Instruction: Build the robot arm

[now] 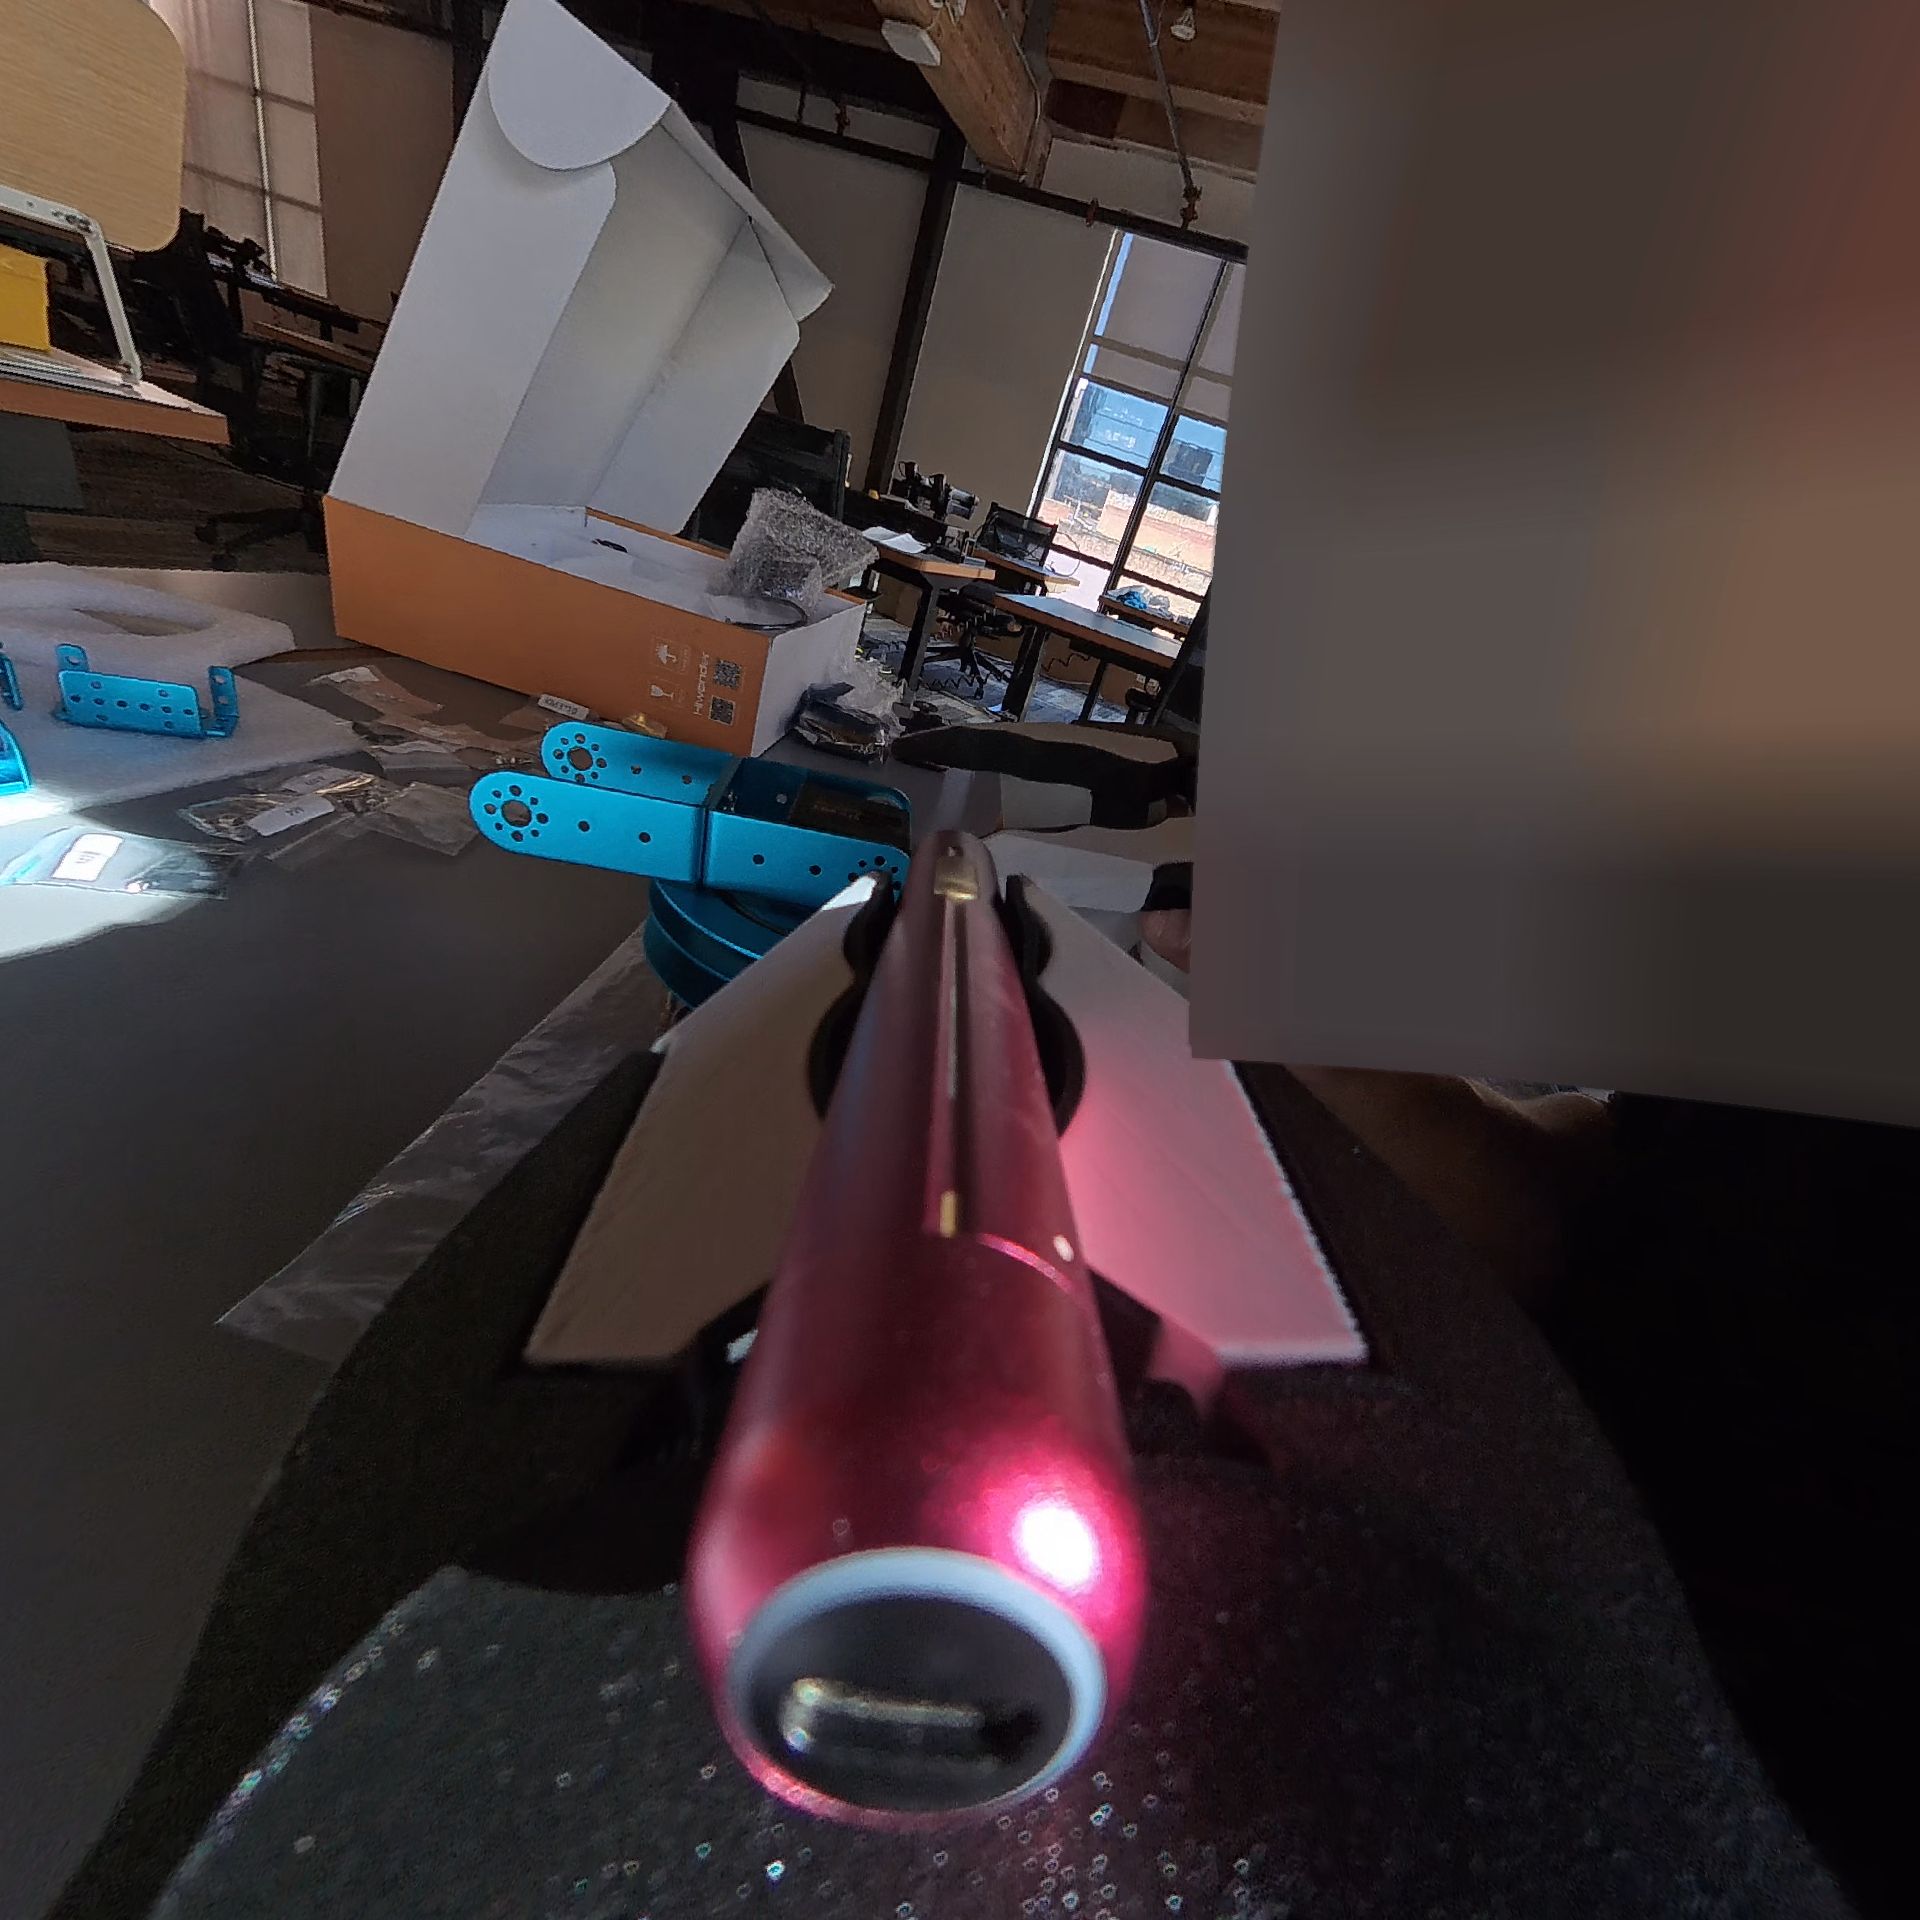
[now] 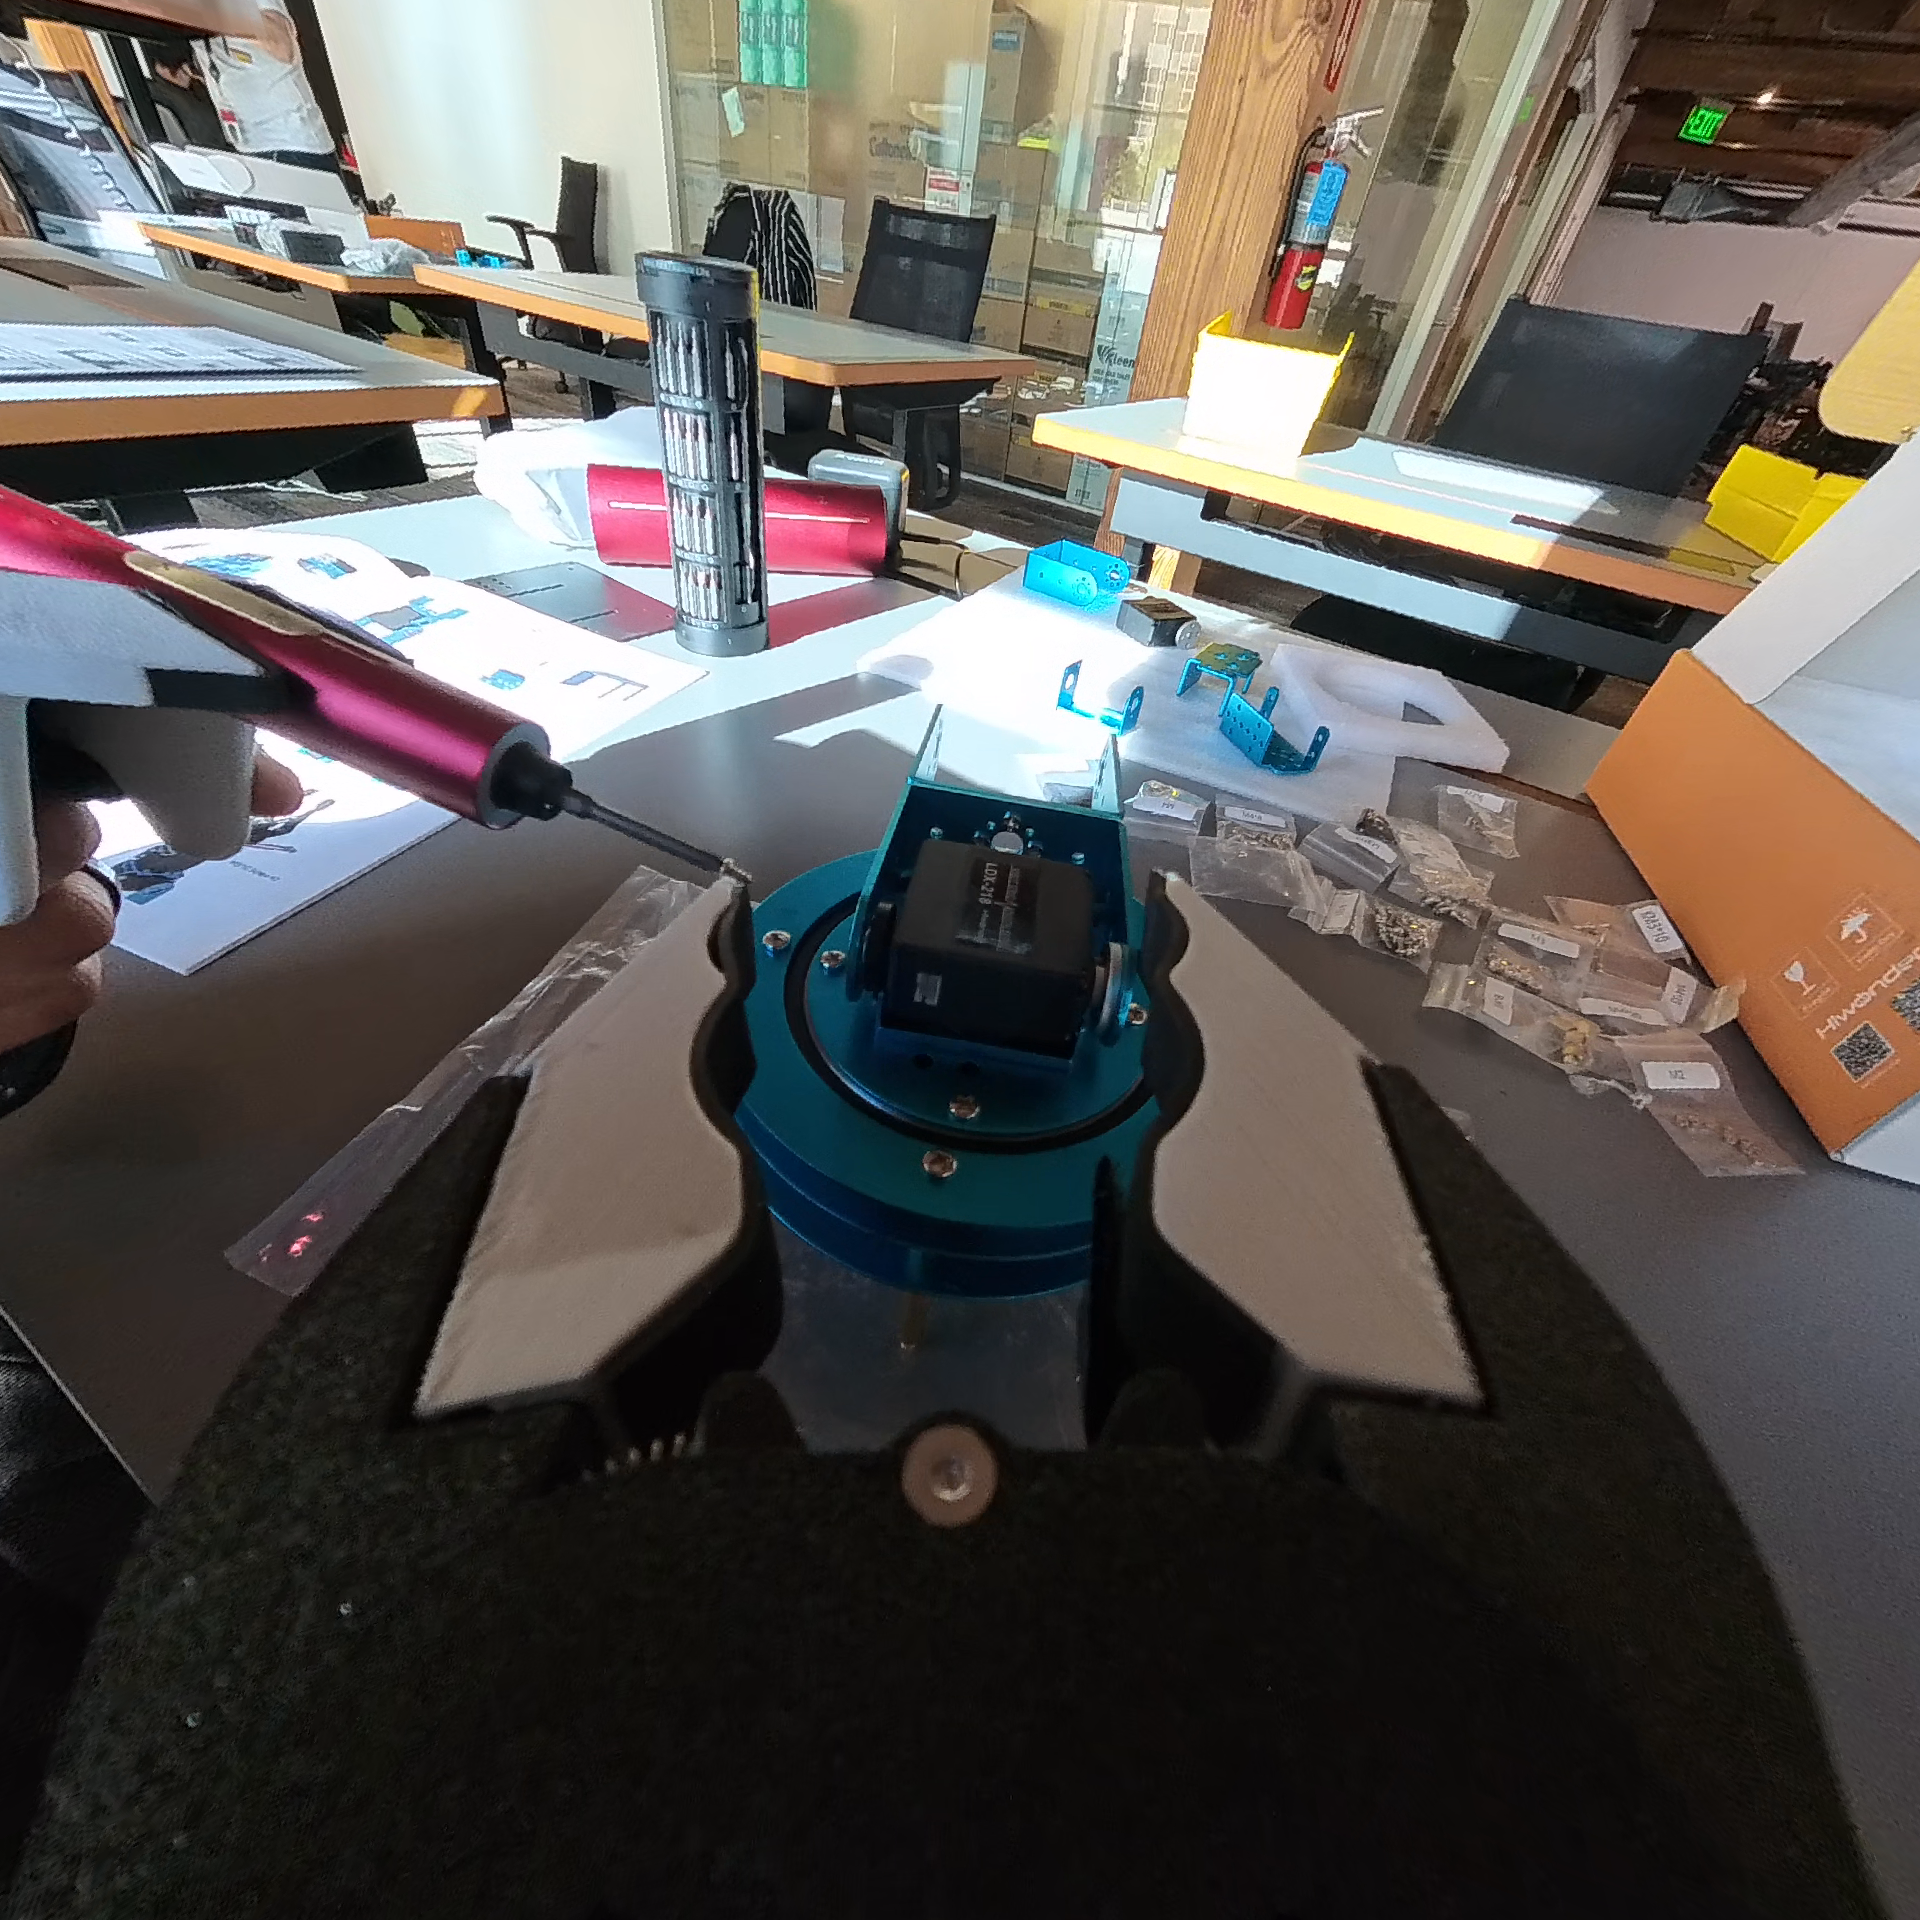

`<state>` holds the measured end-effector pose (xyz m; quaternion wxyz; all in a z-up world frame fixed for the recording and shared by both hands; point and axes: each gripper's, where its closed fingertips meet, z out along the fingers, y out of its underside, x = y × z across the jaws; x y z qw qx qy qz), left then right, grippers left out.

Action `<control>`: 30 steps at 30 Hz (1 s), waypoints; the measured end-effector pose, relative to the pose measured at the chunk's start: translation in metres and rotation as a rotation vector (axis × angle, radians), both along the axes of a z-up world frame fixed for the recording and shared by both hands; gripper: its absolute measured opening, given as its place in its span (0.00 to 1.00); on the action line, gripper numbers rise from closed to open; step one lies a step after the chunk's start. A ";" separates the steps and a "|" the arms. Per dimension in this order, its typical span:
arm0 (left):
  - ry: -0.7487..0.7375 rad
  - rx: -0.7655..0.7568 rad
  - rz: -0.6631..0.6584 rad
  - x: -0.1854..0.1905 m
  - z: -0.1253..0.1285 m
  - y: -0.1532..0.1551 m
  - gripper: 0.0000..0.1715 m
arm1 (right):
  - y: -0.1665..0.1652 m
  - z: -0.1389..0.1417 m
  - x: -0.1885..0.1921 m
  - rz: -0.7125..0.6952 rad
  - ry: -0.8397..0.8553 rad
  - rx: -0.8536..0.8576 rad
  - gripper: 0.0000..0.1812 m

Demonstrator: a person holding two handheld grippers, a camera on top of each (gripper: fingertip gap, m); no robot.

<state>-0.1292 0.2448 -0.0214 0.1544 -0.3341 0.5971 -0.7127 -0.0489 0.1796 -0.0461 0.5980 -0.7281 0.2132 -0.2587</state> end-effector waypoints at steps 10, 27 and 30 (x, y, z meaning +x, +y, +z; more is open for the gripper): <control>-0.015 0.037 0.041 0.006 -0.006 0.005 0.12 | -0.001 -0.017 0.010 -0.024 0.057 -0.048 0.45; -0.013 0.050 0.056 0.019 -0.013 -0.001 0.12 | -0.001 -0.026 0.014 -0.030 0.099 -0.061 0.34; -0.022 0.056 0.051 0.018 -0.012 -0.002 0.12 | -0.001 -0.026 0.015 -0.030 0.101 -0.054 0.34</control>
